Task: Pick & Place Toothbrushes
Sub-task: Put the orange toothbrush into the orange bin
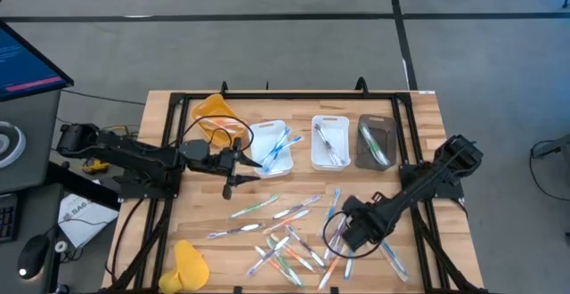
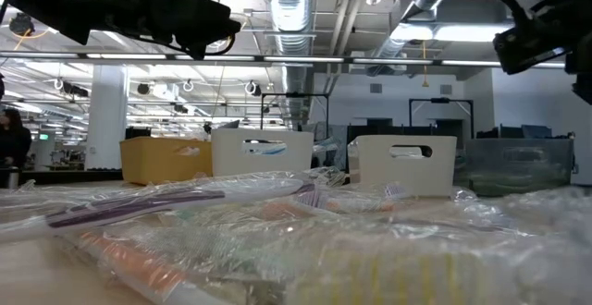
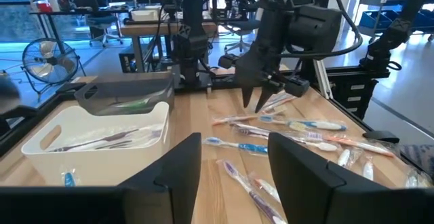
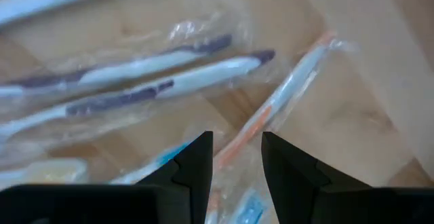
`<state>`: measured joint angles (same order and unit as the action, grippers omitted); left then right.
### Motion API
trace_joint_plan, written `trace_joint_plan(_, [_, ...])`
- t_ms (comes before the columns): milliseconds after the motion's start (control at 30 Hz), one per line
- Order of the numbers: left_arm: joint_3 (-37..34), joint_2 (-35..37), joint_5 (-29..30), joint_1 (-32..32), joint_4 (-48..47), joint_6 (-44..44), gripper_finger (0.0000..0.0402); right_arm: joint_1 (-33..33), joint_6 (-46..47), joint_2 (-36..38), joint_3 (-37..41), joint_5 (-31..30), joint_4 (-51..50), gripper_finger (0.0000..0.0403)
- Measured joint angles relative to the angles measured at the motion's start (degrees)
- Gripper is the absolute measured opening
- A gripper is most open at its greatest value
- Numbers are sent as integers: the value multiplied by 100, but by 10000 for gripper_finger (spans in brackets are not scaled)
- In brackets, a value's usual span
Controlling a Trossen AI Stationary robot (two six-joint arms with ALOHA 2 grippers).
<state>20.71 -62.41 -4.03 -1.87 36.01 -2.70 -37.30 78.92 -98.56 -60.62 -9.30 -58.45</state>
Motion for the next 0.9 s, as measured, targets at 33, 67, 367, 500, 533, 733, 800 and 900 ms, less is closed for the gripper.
trace_joint_plan(33, [0,0,0,0,0,0,164,21,5,0,0,-34,-39,120])
trace_joint_plan(67, [0,0,0,0,0,-1,165,40,35,0,0,-59,-91,120])
trace_joint_plan(367, [-70,0,-2,0,9,0,163,146,34,0,0,-192,-151,120])
trace_joint_plan(500, [-204,-4,-4,1,4,0,166,146,78,-7,0,-194,-151,120])
trace_joint_plan(533, [-222,-4,-4,0,0,0,167,146,109,-7,0,-194,-151,120])
trace_joint_plan(733, [-234,-4,-7,1,50,0,168,130,231,-7,0,-192,-352,120])
trace_joint_plan(800, [-234,-4,-7,0,49,0,169,94,261,-7,0,-194,-386,120])
trace_joint_plan(900, [-234,-4,-7,0,50,0,169,51,261,-9,0,-191,-427,120])
